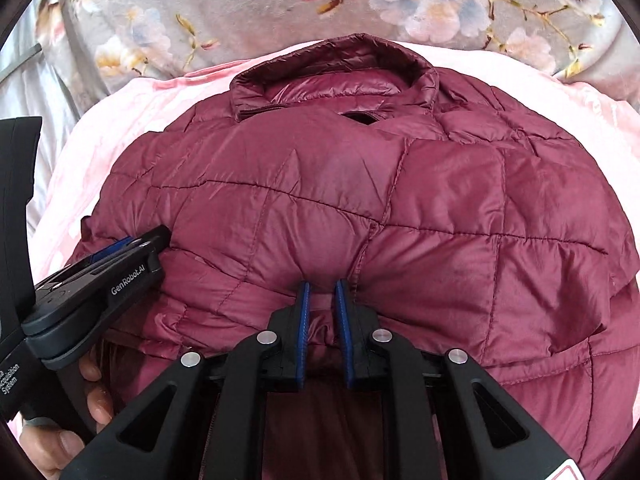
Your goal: Fold large clothes
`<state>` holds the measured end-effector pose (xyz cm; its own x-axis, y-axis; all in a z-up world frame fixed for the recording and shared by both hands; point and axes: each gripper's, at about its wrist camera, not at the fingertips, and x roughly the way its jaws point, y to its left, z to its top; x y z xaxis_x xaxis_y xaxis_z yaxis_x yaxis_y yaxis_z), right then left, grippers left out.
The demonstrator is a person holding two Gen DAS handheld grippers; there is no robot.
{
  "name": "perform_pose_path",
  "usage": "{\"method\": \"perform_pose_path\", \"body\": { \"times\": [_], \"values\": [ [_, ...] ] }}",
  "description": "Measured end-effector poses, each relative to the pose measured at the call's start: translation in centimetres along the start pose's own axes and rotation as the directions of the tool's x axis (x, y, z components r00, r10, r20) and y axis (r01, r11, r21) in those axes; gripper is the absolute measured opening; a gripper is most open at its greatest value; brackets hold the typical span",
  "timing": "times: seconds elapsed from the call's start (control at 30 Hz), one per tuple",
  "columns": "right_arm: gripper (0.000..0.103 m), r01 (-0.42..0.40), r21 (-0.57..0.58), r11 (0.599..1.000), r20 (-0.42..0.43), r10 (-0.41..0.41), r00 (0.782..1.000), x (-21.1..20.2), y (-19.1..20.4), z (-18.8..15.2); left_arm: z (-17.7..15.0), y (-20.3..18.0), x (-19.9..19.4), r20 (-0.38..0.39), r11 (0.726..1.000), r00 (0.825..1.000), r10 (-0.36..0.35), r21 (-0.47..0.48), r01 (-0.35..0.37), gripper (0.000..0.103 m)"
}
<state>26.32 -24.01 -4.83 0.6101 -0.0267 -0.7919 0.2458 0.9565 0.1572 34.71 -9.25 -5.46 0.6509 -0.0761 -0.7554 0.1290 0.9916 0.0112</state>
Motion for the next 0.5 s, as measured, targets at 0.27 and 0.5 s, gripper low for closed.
{"method": "perform_pose_path", "body": {
  "times": [0.27, 0.5],
  "values": [
    [0.015, 0.014, -0.011, 1.000, 0.004, -0.014, 1.000, -0.09, -0.04, -0.08, 0.05, -0.46, 0.09, 0.001, 1.000, 1.000, 0.015, 0.012, -0.015, 0.037],
    [0.014, 0.012, -0.007, 1.000, 0.007, -0.012, 1.000, -0.01, 0.07, -0.03, 0.01, -0.46, 0.05, 0.002, 1.000, 1.000, 0.019, 0.015, -0.019, 0.037]
  ]
}}
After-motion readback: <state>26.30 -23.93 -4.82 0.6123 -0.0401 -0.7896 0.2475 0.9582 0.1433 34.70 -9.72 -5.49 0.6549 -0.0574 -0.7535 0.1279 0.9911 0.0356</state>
